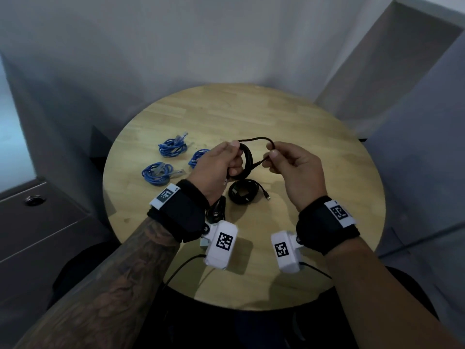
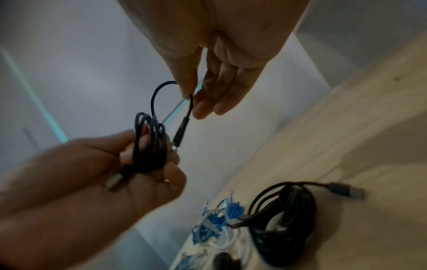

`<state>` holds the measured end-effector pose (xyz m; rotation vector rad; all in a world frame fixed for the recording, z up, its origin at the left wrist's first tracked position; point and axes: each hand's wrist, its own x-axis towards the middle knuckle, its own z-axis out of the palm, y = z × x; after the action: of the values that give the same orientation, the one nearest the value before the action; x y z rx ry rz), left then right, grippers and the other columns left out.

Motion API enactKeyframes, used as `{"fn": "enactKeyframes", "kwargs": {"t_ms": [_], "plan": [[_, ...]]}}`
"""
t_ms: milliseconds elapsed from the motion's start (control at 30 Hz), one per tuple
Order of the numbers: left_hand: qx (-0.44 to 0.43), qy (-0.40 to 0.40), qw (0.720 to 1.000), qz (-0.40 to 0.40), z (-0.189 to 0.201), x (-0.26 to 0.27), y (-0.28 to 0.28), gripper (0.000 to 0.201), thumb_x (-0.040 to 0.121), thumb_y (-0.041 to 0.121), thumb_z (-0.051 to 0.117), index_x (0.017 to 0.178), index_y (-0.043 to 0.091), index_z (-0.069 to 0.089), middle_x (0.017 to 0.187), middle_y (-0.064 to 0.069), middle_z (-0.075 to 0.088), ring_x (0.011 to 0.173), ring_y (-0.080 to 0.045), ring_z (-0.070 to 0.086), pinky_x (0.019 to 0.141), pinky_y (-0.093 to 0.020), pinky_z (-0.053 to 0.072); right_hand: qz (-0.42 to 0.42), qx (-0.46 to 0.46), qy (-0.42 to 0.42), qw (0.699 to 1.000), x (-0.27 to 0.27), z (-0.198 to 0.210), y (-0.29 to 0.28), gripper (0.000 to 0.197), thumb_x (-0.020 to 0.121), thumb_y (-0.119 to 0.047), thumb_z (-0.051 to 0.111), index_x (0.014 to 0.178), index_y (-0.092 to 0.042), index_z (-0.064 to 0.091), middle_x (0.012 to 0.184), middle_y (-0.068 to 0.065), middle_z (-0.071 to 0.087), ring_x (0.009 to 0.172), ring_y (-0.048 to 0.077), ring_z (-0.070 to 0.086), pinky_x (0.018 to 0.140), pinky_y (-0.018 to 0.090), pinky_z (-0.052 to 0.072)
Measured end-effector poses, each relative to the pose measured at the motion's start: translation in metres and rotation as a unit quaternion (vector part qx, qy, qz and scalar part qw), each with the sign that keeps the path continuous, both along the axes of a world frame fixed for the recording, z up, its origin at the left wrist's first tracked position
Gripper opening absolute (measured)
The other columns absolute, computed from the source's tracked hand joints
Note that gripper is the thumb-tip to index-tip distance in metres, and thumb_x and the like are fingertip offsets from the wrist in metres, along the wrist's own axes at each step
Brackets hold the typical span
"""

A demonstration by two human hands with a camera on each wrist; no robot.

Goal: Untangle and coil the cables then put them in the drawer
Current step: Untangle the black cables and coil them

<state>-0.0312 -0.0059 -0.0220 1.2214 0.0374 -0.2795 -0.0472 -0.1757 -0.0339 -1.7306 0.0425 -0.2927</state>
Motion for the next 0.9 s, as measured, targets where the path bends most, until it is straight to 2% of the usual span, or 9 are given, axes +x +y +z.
{"fn": "enactKeyframes", "kwargs": {"t_ms": [133, 300, 400, 500, 600, 667, 767, 833, 900], "plan": [[-0.002, 0.011, 0.998, -0.062, -0.003, -0.001, -0.003, 0.028, 0.104, 0.024, 0.041, 0.079, 0.012, 0.047, 0.056, 0.006, 0.034, 0.048, -0.007, 0.032, 0.053, -0.020, 0.025, 0.001, 0.097, 0.033, 0.995, 0.001, 0.002, -0.001, 0.014, 0.098, -0.003, 0.057, 0.106, -0.004, 0.068, 0.089, 0.012, 0.073, 0.076, 0.017, 0.071, 0.071, 0.027, 0.058], [-0.040, 0.024, 0.996, -0.075, -0.002, -0.005, -0.007, 0.030, 0.104, 0.021, 0.041, 0.077, 0.012, 0.048, 0.055, 0.005, 0.035, 0.048, -0.006, 0.033, 0.052, -0.017, 0.027, 0.027, 0.166, 0.096, 0.981, 0.005, 0.001, -0.002, 0.012, 0.097, -0.004, 0.057, 0.097, -0.009, 0.068, 0.081, 0.006, 0.073, 0.069, 0.015, 0.071, 0.066, 0.027, 0.056], [-0.055, 0.043, 0.997, -0.045, -0.004, -0.005, -0.009, 0.029, 0.104, 0.022, 0.042, 0.079, 0.011, 0.051, 0.057, 0.003, 0.034, 0.047, -0.006, 0.035, 0.053, -0.017, 0.031, 0.053, 0.137, 0.125, 0.981, 0.002, -0.003, 0.005, 0.015, 0.097, -0.003, 0.056, 0.103, -0.011, 0.067, 0.073, 0.002, 0.072, 0.065, 0.014, 0.067, 0.066, 0.029, 0.054], [-0.032, 0.031, 0.999, 0.002, -0.012, -0.005, -0.014, 0.027, 0.104, 0.024, 0.045, 0.081, 0.012, 0.051, 0.064, 0.001, 0.035, 0.050, -0.007, 0.036, 0.052, -0.016, 0.037, 0.068, 0.101, 0.106, 0.987, -0.002, 0.000, 0.011, 0.025, 0.098, -0.011, 0.057, 0.122, -0.017, 0.062, 0.082, 0.000, 0.072, 0.075, 0.011, 0.069, 0.068, 0.024, 0.054], [0.040, -0.003, 0.999, 0.017, -0.018, -0.007, -0.017, 0.033, 0.099, 0.035, 0.052, 0.081, 0.007, 0.055, 0.069, -0.013, 0.053, 0.064, -0.017, 0.052, 0.068, -0.031, 0.044, 0.104, 0.020, 0.089, 0.990, -0.006, -0.006, 0.017, 0.056, 0.087, -0.032, 0.074, 0.136, -0.027, 0.047, 0.097, 0.000, 0.066, 0.089, 0.008, 0.067, 0.074, 0.020, 0.053], [0.051, 0.005, 0.999, 0.009, -0.020, -0.008, -0.017, 0.034, 0.098, 0.035, 0.053, 0.088, 0.003, 0.057, 0.079, -0.021, 0.055, 0.074, -0.025, 0.055, 0.077, -0.040, 0.045, 0.101, -0.024, 0.077, 0.992, -0.008, -0.011, 0.022, 0.063, 0.082, -0.039, 0.077, 0.135, -0.028, 0.044, 0.094, -0.002, 0.063, 0.086, 0.007, 0.064, 0.074, 0.019, 0.051], [0.039, 0.006, 0.999, 0.002, -0.019, -0.013, -0.022, 0.024, 0.103, 0.021, 0.044, 0.082, 0.013, 0.051, 0.061, 0.000, 0.042, 0.055, -0.011, 0.038, 0.059, -0.028, 0.032, 0.059, -0.019, 0.057, 0.996, -0.011, -0.009, 0.029, 0.038, 0.091, -0.038, 0.067, 0.121, -0.017, 0.054, 0.071, -0.009, 0.066, 0.066, 0.003, 0.063, 0.063, 0.017, 0.048], [0.031, -0.017, 0.999, -0.012, -0.020, -0.016, -0.027, 0.024, 0.104, 0.022, 0.043, 0.082, 0.015, 0.049, 0.060, 0.005, 0.039, 0.054, -0.010, 0.035, 0.056, -0.026, 0.029, 0.040, 0.019, 0.045, 0.998, -0.012, -0.005, 0.029, 0.030, 0.097, -0.039, 0.059, 0.109, -0.012, 0.057, 0.070, -0.001, 0.071, 0.060, 0.013, 0.069, 0.056, 0.020, 0.050], [0.039, -0.035, 0.998, -0.028, -0.024, -0.016, -0.029, 0.022, 0.103, 0.024, 0.046, 0.083, 0.014, 0.048, 0.060, 0.006, 0.039, 0.055, -0.011, 0.036, 0.057, -0.026, 0.029, 0.025, -0.005, 0.038, 0.999, -0.011, -0.004, 0.025, 0.030, 0.100, -0.041, 0.053, 0.101, -0.011, 0.054, 0.069, 0.005, 0.071, 0.056, 0.018, 0.068, 0.051, 0.020, 0.047]]}}
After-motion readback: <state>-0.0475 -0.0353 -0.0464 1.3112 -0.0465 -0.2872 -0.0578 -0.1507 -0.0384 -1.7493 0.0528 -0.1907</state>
